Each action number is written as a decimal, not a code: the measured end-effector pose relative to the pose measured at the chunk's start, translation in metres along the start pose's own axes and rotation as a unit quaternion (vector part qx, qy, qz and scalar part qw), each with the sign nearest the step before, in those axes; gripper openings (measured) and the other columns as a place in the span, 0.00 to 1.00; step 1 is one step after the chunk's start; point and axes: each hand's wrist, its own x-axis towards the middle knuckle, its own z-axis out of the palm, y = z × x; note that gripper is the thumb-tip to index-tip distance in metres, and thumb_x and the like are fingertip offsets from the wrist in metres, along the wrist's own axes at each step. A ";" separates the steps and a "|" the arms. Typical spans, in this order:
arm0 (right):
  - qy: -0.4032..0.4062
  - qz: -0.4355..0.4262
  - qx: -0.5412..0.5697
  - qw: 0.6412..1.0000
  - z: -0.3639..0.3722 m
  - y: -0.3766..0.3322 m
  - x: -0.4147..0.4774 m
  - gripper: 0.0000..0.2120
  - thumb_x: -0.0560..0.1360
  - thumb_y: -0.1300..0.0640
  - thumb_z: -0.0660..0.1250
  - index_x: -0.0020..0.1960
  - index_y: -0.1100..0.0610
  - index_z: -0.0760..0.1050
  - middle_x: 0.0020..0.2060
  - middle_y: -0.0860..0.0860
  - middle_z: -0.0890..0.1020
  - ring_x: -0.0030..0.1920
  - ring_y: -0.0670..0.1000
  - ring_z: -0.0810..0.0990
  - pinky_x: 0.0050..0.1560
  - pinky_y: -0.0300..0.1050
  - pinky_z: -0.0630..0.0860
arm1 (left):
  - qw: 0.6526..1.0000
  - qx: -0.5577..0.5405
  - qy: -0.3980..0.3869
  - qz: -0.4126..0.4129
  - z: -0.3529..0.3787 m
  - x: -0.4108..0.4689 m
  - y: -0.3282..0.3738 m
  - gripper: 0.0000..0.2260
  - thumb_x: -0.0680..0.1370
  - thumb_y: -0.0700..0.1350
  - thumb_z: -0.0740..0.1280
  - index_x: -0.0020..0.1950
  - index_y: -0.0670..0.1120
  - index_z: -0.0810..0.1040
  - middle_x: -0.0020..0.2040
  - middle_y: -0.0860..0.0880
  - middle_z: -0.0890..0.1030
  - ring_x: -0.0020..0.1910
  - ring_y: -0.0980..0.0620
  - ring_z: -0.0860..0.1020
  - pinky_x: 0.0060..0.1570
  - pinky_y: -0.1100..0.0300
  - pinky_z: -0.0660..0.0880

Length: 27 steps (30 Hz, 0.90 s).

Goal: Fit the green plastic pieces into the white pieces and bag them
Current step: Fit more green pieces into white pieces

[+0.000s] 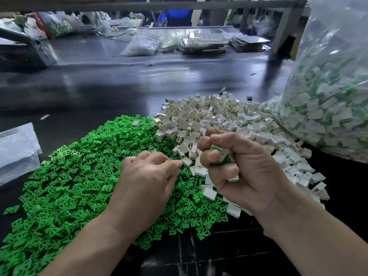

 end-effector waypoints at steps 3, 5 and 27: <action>0.056 0.015 -0.015 0.998 0.001 0.001 0.001 0.18 0.63 0.71 0.71 0.49 0.57 0.72 0.36 0.53 0.79 0.30 0.48 0.80 0.17 0.33 0.70 | 1.000 0.004 -0.019 -0.003 0.002 0.001 0.000 0.11 0.79 0.52 0.65 0.61 0.57 0.81 0.48 0.56 0.78 0.49 0.52 0.72 0.52 0.51 0.67; 0.080 0.021 -0.025 0.996 0.002 0.003 0.001 0.18 0.62 0.69 0.69 0.49 0.57 0.72 0.37 0.54 0.80 0.31 0.50 0.82 0.17 0.33 0.70 | 1.000 -0.004 -0.014 -0.004 0.002 0.001 -0.002 0.10 0.79 0.53 0.64 0.58 0.59 0.80 0.48 0.57 0.77 0.50 0.53 0.71 0.53 0.51 0.66; -0.007 0.153 -0.125 0.980 0.003 0.023 -0.002 0.13 0.70 0.46 0.75 0.43 0.54 0.77 0.34 0.50 0.76 0.27 0.45 0.74 0.17 0.32 0.66 | 0.926 -0.308 0.216 -0.044 -0.031 -0.010 0.016 0.05 0.73 0.48 0.72 0.46 0.53 0.80 0.46 0.61 0.82 0.47 0.66 0.80 0.46 0.78 0.69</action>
